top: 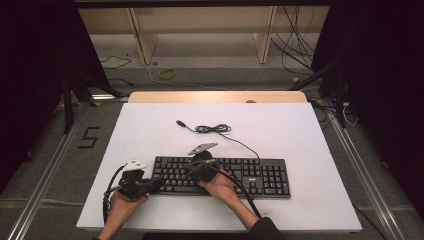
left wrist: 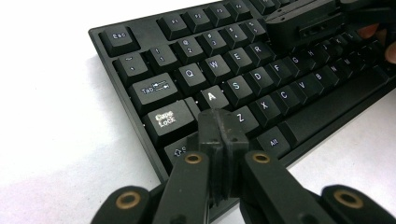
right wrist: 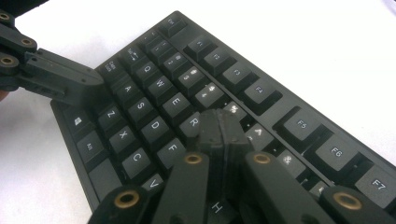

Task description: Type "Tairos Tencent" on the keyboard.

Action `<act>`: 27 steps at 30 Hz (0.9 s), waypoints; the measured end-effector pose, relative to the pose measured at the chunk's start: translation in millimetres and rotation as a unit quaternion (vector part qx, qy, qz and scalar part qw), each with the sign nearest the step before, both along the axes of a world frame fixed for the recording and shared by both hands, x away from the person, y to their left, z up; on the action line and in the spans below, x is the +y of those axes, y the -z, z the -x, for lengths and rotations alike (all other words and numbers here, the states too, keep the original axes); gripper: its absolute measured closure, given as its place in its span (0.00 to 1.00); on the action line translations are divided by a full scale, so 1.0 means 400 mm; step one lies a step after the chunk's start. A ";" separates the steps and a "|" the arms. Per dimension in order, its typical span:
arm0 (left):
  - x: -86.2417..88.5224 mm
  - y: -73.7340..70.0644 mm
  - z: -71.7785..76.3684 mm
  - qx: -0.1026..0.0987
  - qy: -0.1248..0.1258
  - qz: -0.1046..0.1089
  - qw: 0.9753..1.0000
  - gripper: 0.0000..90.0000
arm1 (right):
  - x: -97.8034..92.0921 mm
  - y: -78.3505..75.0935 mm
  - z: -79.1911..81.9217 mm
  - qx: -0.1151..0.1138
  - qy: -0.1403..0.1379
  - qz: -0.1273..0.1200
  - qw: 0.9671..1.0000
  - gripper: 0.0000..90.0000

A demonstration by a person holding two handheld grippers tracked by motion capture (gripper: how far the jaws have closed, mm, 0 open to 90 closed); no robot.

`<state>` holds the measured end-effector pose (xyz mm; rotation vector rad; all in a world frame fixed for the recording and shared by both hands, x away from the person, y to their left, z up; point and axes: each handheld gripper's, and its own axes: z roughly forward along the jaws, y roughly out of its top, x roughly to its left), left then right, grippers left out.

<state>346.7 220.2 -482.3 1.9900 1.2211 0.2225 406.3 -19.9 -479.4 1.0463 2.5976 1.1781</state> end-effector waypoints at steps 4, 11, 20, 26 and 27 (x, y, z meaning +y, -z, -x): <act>-0.001 -0.001 0.001 -0.003 0.002 -0.003 1.000 0.99 | -0.004 -0.003 0.002 0.002 0.002 -0.004 1.000 1.00; -0.005 -0.012 0.007 -0.020 0.005 0.008 1.000 0.95 | -0.022 -0.029 0.010 -0.005 0.004 -0.027 1.000 0.99; -0.003 -0.023 0.009 -0.037 0.004 0.028 0.999 0.83 | -0.048 -0.045 0.024 -0.011 -0.002 -0.051 0.999 0.90; -0.003 -0.028 0.008 -0.043 0.003 0.040 0.998 0.72 | -0.069 -0.049 0.034 -0.012 -0.006 -0.064 0.998 0.79; -0.004 -0.028 0.007 -0.041 0.002 0.041 0.998 0.69 | -0.074 -0.050 0.036 -0.011 -0.007 -0.066 0.998 0.77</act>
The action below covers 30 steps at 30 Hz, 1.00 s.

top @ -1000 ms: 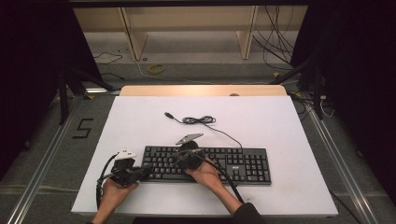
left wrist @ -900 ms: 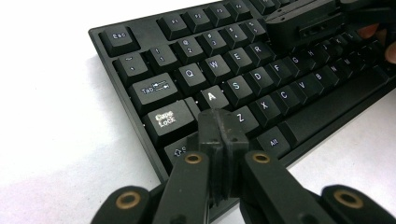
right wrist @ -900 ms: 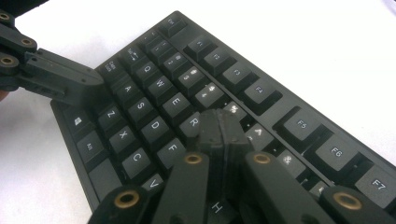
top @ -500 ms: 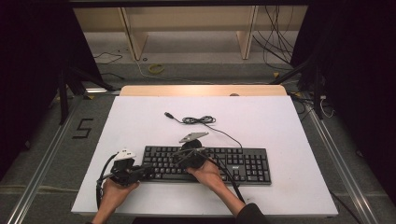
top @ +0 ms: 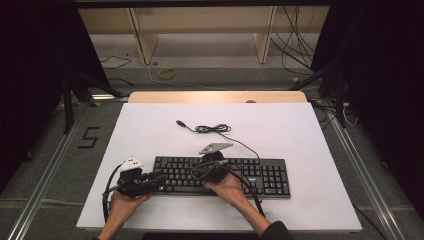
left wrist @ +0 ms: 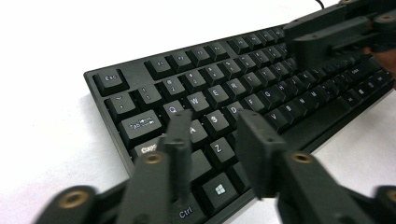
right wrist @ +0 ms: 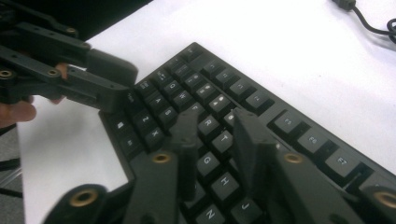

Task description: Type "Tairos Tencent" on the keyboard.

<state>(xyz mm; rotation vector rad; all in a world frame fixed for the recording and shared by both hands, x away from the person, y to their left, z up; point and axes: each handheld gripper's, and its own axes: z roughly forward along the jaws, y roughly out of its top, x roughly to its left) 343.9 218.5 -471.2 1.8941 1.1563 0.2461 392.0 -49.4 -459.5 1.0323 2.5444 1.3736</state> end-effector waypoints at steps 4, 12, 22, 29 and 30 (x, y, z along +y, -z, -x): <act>-0.004 -0.002 -0.003 -0.001 0.000 0.002 1.000 0.62 | -0.014 -0.004 0.008 0.002 -0.003 -0.007 1.000 0.70; -0.014 -0.006 -0.008 -0.006 -0.002 0.007 1.000 0.49 | -0.044 -0.006 0.024 0.004 0.001 -0.018 1.000 0.56; -0.021 -0.012 -0.021 -0.013 -0.010 0.007 1.000 0.41 | -0.071 -0.005 0.042 0.003 0.000 -0.020 1.000 0.49; -0.023 -0.020 -0.031 -0.014 -0.012 0.003 1.000 0.38 | -0.093 -0.003 0.056 -0.003 0.000 -0.026 1.000 0.44; -0.023 -0.020 -0.033 -0.014 -0.012 0.003 1.000 0.37 | -0.096 -0.003 0.057 -0.001 0.002 -0.027 1.000 0.44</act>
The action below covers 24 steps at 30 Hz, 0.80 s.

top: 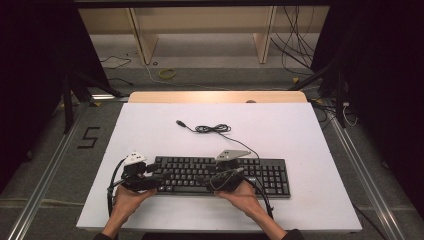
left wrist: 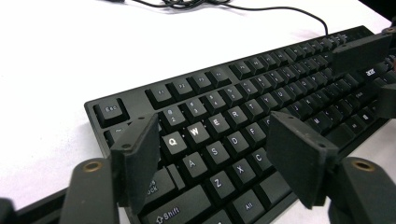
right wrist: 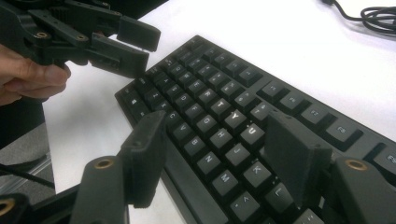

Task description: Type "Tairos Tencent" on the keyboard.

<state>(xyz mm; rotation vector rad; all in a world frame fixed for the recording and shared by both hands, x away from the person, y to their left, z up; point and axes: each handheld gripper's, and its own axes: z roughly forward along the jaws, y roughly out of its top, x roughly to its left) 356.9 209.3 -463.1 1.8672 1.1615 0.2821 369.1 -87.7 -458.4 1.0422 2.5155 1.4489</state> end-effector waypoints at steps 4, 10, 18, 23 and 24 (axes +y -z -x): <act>0.000 -0.002 -0.006 0.003 -0.001 -0.004 1.000 0.34 | -0.007 0.001 0.004 -0.001 0.000 -0.001 1.000 0.42; -0.005 -0.011 -0.020 0.001 0.002 -0.008 1.000 0.46 | -0.011 0.000 0.010 -0.001 -0.003 -0.004 1.000 0.41; -0.019 -0.014 -0.042 0.009 0.015 -0.016 1.000 0.76 | -0.008 0.000 0.015 -0.005 -0.007 -0.005 1.000 0.41; -0.037 -0.013 -0.050 0.014 0.032 -0.028 0.999 0.89 | -0.004 0.001 0.019 -0.007 -0.011 -0.005 1.000 0.40; -0.042 -0.012 -0.052 0.014 0.037 -0.032 0.999 0.91 | -0.004 0.001 0.020 -0.006 -0.011 -0.005 1.000 0.40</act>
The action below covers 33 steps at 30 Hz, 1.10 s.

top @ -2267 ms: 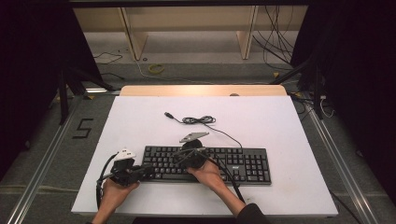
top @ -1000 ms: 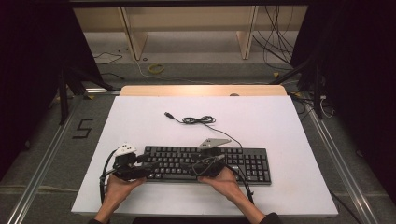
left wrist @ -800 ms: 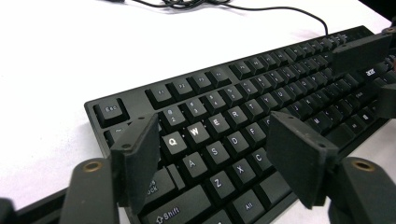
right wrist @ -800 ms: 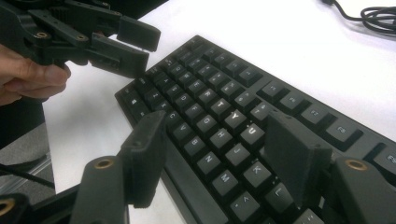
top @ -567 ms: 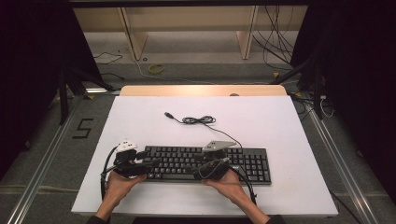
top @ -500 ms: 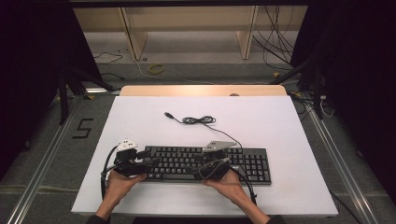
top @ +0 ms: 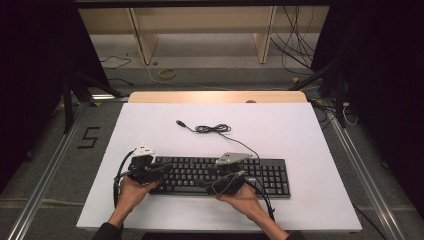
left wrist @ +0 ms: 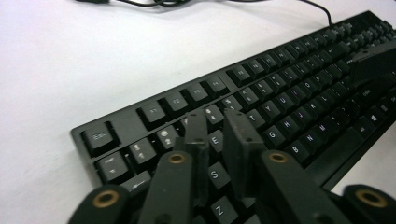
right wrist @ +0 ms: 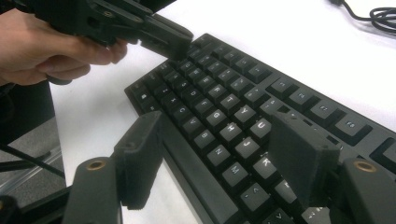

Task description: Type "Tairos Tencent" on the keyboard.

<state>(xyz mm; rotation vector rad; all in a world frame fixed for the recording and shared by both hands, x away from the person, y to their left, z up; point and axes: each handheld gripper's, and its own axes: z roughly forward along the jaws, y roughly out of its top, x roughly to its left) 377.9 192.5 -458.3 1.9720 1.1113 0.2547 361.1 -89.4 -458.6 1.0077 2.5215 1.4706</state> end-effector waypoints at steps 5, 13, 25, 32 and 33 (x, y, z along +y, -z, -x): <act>-0.023 0.009 -0.008 0.012 0.016 -0.012 1.000 0.98 | 0.001 0.003 0.004 -0.001 -0.005 0.001 1.000 0.39; -0.041 0.016 -0.021 0.020 0.022 -0.024 0.999 0.99 | -0.003 0.001 0.010 -0.004 -0.005 -0.001 1.000 0.38; -0.054 0.041 -0.036 0.036 0.023 -0.045 0.998 0.99 | -0.010 0.001 0.018 -0.007 -0.006 -0.002 1.000 0.38; -0.053 0.042 -0.036 0.039 0.022 -0.043 0.998 0.99 | -0.007 0.002 0.020 -0.007 -0.005 -0.002 1.000 0.38; -0.054 0.041 -0.036 0.039 0.021 -0.043 0.998 0.99 | -0.007 0.001 0.020 -0.006 -0.005 -0.001 1.000 0.38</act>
